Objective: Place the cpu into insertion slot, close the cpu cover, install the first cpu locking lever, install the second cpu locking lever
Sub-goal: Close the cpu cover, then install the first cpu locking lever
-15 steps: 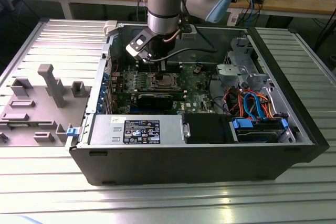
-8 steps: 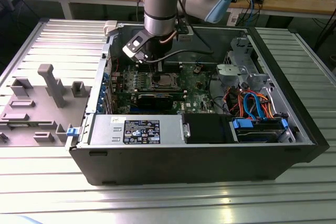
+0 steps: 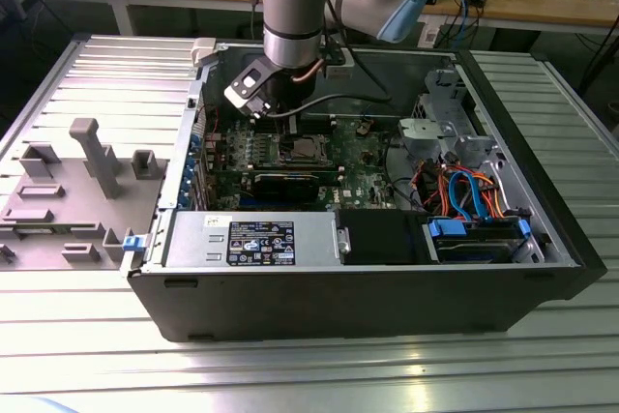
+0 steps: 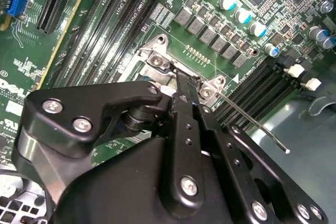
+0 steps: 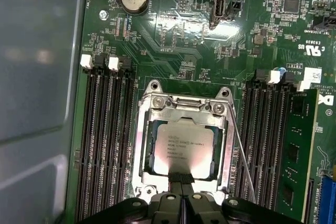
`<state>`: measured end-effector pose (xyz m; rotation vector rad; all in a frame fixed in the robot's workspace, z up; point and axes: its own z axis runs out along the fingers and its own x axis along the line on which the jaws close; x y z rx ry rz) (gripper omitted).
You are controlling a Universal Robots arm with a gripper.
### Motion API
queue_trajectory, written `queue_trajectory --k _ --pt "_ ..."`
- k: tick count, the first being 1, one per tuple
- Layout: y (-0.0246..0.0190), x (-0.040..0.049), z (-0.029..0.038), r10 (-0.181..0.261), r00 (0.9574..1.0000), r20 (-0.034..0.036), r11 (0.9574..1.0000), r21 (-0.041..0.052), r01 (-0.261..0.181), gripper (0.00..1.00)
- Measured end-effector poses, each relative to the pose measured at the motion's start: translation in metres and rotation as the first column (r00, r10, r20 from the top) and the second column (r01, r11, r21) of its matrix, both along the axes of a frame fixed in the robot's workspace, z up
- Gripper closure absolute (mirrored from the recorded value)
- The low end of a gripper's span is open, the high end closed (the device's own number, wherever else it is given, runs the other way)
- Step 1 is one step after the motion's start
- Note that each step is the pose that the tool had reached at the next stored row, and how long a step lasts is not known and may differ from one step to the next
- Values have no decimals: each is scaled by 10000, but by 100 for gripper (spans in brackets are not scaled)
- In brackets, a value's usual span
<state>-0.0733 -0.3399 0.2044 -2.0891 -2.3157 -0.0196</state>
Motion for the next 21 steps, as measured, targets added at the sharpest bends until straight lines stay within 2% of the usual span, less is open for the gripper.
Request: queue_trajectory --k 8,14,21 --pt "0 9 48 2 10000 2 10000 2 -2 89" --pt "1 258 48 1 10000 -3 10000 -2 -1 89" --pt "1 265 48 0 10000 -3 10000 0 0 89"
